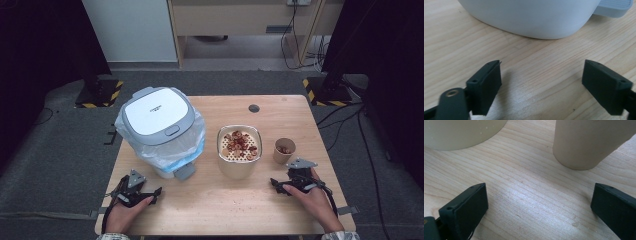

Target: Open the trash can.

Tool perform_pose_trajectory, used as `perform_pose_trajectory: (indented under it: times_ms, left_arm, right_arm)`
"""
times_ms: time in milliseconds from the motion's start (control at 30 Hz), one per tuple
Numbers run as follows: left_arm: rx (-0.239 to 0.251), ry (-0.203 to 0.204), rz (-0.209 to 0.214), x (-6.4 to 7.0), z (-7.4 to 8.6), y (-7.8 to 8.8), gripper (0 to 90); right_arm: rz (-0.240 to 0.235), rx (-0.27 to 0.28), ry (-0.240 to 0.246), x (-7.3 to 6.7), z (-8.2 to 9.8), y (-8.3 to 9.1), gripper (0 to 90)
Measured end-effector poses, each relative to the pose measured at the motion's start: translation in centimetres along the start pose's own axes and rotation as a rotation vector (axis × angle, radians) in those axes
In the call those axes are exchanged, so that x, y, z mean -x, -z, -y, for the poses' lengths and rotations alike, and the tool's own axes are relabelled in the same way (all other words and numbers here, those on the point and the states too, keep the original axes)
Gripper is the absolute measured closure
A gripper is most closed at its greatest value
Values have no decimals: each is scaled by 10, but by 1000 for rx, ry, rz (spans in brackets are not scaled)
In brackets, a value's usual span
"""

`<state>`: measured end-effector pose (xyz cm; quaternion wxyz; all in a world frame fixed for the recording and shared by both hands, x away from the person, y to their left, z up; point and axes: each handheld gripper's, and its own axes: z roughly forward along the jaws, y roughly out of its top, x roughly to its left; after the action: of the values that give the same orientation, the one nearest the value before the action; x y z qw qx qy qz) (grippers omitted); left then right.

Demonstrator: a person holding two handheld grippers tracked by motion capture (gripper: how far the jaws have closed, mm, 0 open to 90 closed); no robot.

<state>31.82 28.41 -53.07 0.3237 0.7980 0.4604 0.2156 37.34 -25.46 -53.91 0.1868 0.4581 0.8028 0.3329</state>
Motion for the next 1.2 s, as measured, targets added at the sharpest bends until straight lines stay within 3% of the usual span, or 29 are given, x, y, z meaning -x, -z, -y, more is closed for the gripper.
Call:
perform_pose_trajectory:
  times_ms: [133,167,300,400,567,767,833,1033,1200]
  left_arm:
    - [11,-18,-6,5,-2,6,199]
    - [23,-43,-14,10,-3,11,209]
    - [45,-52,-6,17,-5,20,248]
    - [66,-51,3,22,-9,27,333]
    - [90,-75,55,40,-17,35,455]
    - [122,-99,80,53,-23,39,598]
    - [141,-116,67,58,-26,40,647]
    - [159,-148,76,68,-36,27,777]
    - [158,-189,75,76,-47,11,814]
  right_arm:
    - [0,0,-1,0,0,0,16]
    - [0,0,0,0,0,0,16]
    - [1,0,-1,0,0,0,16]
    - [2,0,-1,0,0,0,16]
    - [0,0,2,0,0,0,16]
    - [-1,-2,-4,0,1,1,16]
    - [1,-1,-1,0,1,1,16]
    - [2,-2,-1,0,1,2,16]
    - [3,-2,-2,0,1,1,14]
